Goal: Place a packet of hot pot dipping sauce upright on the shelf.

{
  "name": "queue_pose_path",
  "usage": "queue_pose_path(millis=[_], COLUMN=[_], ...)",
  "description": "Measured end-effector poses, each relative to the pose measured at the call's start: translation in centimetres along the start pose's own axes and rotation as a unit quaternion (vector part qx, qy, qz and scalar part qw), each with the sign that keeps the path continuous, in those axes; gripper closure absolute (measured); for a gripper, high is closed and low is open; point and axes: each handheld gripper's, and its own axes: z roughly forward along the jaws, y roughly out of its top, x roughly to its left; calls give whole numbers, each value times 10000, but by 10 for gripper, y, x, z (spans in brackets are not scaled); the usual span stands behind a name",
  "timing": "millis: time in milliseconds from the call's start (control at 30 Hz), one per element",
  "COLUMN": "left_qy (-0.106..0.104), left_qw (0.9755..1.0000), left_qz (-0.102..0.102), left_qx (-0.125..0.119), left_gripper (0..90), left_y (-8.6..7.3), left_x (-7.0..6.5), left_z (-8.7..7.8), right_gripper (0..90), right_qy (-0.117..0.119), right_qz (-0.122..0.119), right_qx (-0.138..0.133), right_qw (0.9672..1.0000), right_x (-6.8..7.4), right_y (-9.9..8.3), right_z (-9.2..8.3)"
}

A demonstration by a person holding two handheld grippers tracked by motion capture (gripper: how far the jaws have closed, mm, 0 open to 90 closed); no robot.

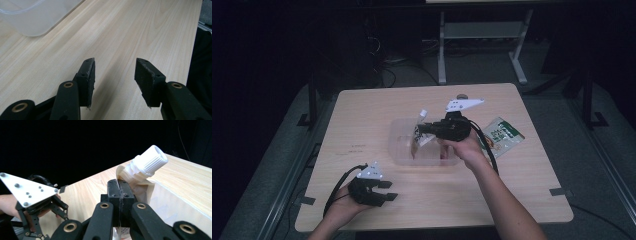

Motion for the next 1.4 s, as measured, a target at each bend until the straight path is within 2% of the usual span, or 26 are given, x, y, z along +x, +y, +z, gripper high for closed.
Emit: queue_pose_path(millis=[233, 400, 500, 700, 1233, 1400], left_qy=[-5, -3, -3, -12, -28, -28], left_qw=[10000, 10000, 10000, 10000, 10000, 10000], left_qz=[-18, -10, -7, -23, 21, 29], left_qx=[5, 17, 21, -3, 68, 52], left_gripper=[505, 505, 505, 504, 505, 505], left_y=[0, 0, 0, 0, 0, 0], left_x=[0, 0, 0, 0, 0, 0], left_z=[0, 0, 0, 1, 3, 3], right_gripper=[897, 897, 896, 896, 882, 873], right_qy=[-64, -89, -59, -171, -320, -457], right_qz=[69, 49, 63, 37, -107, -223], right_qx=[-117, 21, 18, 188, 329, 410], right_qw=[9999, 9999, 10000, 9997, 9989, 9979], right_x=[-4, -3, -3, -3, -1, -1], right_y=[1, -2, -4, -10, -10, -11], right_z=[3, 7, 9, 13, 16, 18])
